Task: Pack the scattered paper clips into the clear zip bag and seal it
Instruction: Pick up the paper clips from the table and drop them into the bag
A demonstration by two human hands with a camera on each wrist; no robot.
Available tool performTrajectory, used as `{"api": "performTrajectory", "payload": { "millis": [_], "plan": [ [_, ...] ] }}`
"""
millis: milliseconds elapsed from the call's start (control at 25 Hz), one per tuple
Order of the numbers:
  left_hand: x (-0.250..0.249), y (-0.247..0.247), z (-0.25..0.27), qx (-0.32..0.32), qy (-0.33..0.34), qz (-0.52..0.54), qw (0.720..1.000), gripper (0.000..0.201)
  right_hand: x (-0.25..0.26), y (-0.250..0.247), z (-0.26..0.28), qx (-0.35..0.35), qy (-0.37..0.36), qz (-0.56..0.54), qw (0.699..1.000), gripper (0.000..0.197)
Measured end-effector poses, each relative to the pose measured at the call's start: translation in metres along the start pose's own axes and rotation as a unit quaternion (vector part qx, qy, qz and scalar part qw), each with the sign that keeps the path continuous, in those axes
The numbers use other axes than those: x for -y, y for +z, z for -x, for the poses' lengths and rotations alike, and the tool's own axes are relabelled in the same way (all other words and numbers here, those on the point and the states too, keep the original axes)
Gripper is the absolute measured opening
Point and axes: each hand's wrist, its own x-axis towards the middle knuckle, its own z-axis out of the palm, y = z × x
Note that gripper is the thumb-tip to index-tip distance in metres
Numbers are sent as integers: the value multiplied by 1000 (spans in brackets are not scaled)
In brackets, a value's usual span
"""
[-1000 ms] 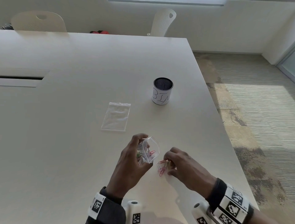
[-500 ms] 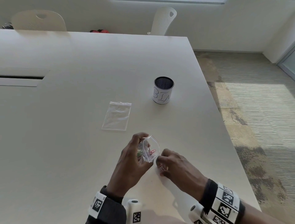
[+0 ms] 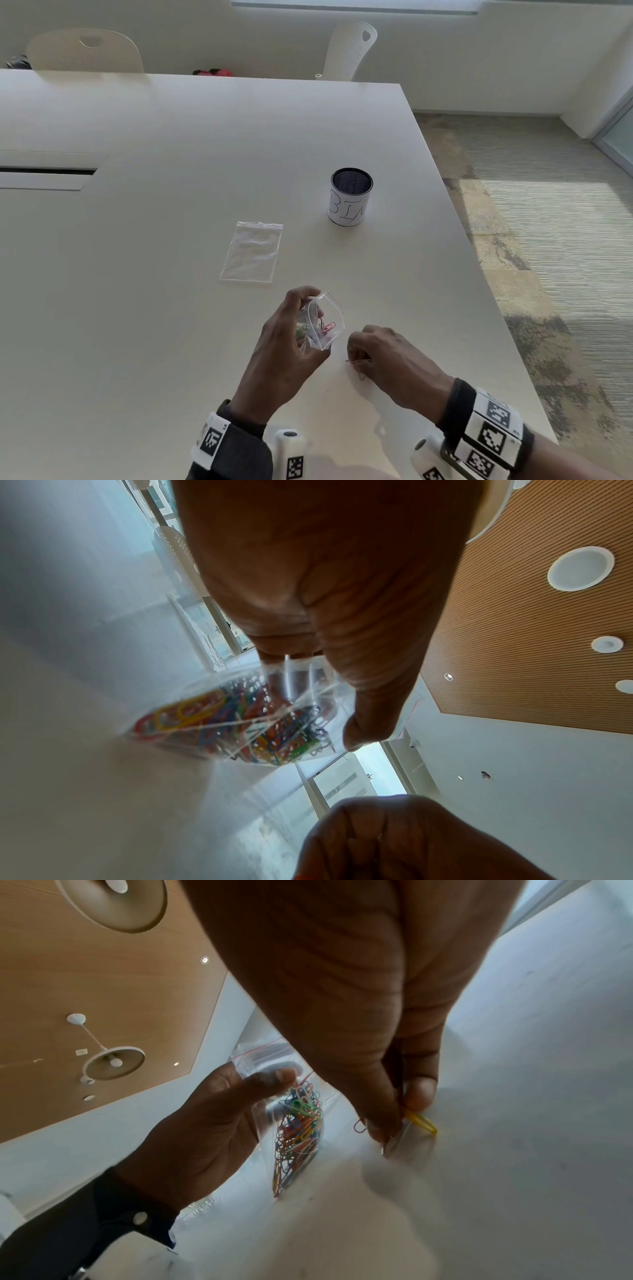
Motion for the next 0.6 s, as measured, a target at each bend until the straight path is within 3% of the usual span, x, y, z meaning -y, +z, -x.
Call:
{"api": "performTrajectory", "payload": {
  "millis": [120, 240, 400, 480, 600],
  "plan": [
    [1, 0, 0, -3, -2, 0, 1000, 68, -7, -8, -1, -22, 16, -11, 1000, 8],
    [1, 0, 2, -2, -5, 1, 1000, 69, -12, -29, -1, -72, 43, -144, 986, 10],
    [-1, 1, 1, -4, -6, 3, 1000, 66, 14, -60, 8, -130, -8, -382, 915, 7],
    [-3, 1, 1, -4, -3, 1, 1000, 65, 34, -68, 8, -151, -37, -397, 905, 6],
    [-5, 0, 2, -11, -6, 1, 1000, 66, 49, -62, -2, -180, -52, -331, 925, 9]
  ]
}}
